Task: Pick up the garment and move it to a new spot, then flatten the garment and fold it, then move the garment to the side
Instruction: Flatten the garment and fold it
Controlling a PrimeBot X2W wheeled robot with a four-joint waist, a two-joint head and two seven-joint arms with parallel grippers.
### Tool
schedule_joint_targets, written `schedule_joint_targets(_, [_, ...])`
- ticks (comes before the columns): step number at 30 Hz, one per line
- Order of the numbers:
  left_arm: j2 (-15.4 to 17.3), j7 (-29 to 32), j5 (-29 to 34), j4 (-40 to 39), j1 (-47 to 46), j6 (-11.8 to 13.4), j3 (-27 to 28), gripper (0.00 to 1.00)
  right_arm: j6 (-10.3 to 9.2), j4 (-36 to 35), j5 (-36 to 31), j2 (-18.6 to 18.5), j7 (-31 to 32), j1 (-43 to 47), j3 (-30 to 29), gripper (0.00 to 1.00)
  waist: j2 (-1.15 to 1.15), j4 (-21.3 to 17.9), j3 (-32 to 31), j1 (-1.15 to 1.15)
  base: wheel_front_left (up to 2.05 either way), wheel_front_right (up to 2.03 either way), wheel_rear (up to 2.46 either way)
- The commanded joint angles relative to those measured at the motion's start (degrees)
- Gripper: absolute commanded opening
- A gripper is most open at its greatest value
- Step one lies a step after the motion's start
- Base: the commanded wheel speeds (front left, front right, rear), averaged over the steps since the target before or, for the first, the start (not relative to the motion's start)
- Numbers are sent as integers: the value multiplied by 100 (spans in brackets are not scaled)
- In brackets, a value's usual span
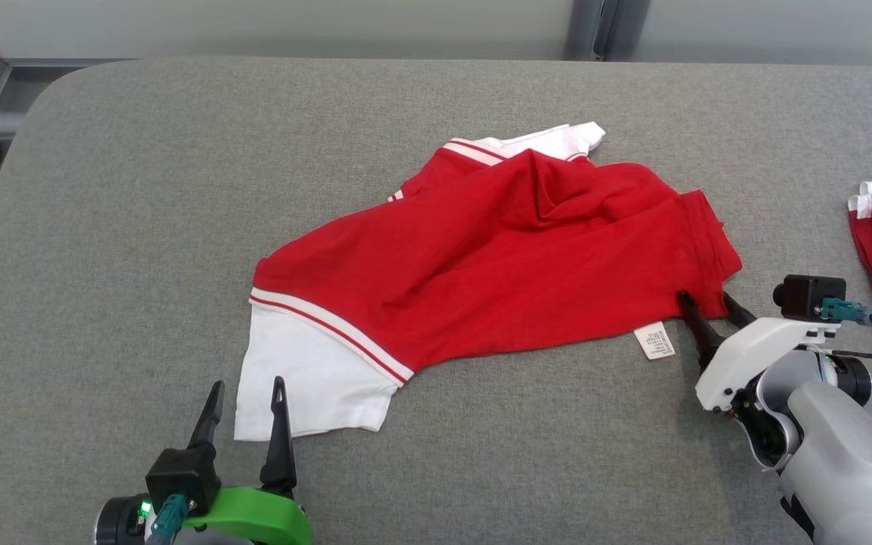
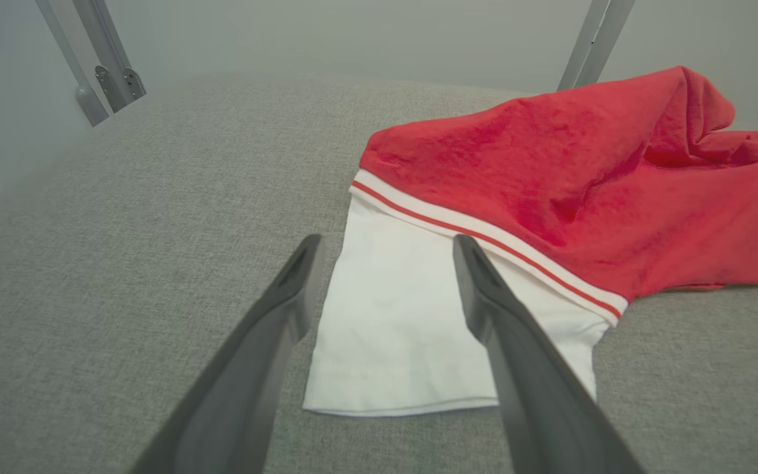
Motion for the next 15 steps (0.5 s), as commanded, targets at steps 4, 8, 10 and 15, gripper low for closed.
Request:
schedule_joint_targets(4, [20, -19, -32, 12, -53, 48, 35, 100, 0, -83, 146, -75, -97, -62, 160, 0, 0, -21, -8, 0, 0, 0, 0])
schedule_joint_targets(8, [21, -23, -43, 0, 3, 60, 54, 100, 0, -445, 329, -240, -70, 95, 300, 0, 0, -154, -58, 0, 0, 0, 0])
schedule_joint_targets(10, [17, -24, -55, 0, 28, 59, 61, 100, -1, -703, 425, -345, -11, 197, 332, 0, 0, -250, -86, 0, 0, 0, 0])
schedule_joint_targets(15, [5, -27, -68, -4, 72, 62, 72, 100, -1, -1553, 686, -615, 329, 570, 218, 0, 0, -531, -141, 0, 0, 0, 0])
